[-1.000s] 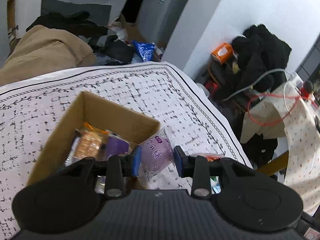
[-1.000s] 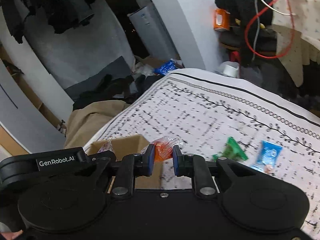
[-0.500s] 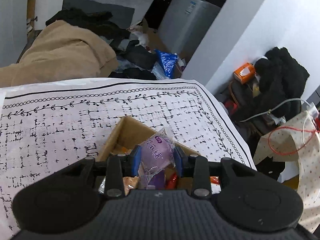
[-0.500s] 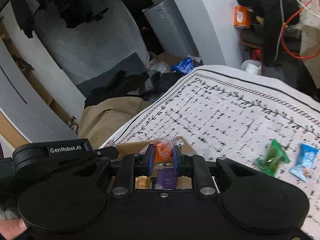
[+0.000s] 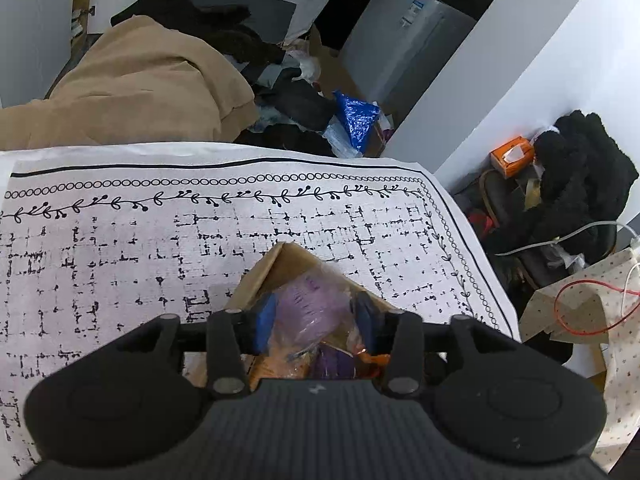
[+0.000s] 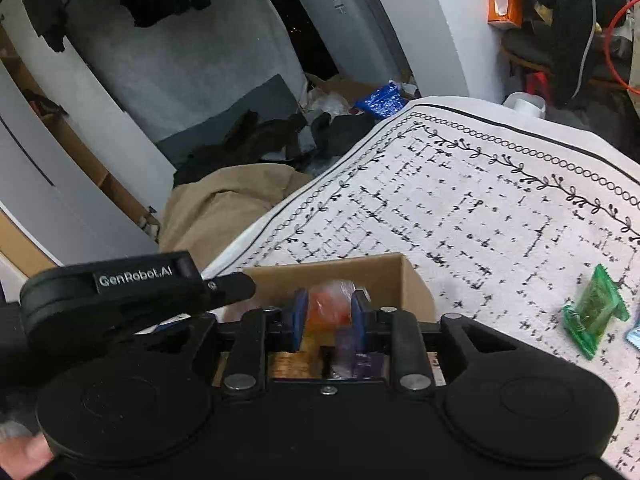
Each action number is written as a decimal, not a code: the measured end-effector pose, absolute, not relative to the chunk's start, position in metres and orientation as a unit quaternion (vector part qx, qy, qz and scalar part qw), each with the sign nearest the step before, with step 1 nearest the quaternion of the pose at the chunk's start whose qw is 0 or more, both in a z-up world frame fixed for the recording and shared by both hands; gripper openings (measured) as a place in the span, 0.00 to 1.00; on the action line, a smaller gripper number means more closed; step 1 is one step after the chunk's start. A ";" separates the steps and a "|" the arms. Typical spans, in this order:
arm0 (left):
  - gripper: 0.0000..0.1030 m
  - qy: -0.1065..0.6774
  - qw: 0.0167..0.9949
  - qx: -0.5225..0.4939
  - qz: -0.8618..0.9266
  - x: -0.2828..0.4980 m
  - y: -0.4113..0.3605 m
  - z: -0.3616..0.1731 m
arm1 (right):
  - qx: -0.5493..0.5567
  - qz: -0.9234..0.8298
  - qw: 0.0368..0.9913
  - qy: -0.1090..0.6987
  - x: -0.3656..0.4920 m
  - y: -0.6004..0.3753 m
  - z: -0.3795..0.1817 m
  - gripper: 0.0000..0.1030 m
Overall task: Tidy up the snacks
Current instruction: 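Carry the pink packet and orange candy over the box and open both tools, then move both open tools back from the box to the green and blue candies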
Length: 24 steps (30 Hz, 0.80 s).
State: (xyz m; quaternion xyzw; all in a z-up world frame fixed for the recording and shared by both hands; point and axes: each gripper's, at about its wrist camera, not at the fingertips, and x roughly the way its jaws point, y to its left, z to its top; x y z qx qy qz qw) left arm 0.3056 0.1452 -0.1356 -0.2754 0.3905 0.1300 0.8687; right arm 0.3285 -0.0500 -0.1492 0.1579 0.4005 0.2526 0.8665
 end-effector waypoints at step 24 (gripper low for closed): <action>0.88 0.423 0.879 -0.204 0.085 0.310 0.070 -0.129 | 0.153 0.181 0.890 0.389 0.311 -0.168 -0.145 0.59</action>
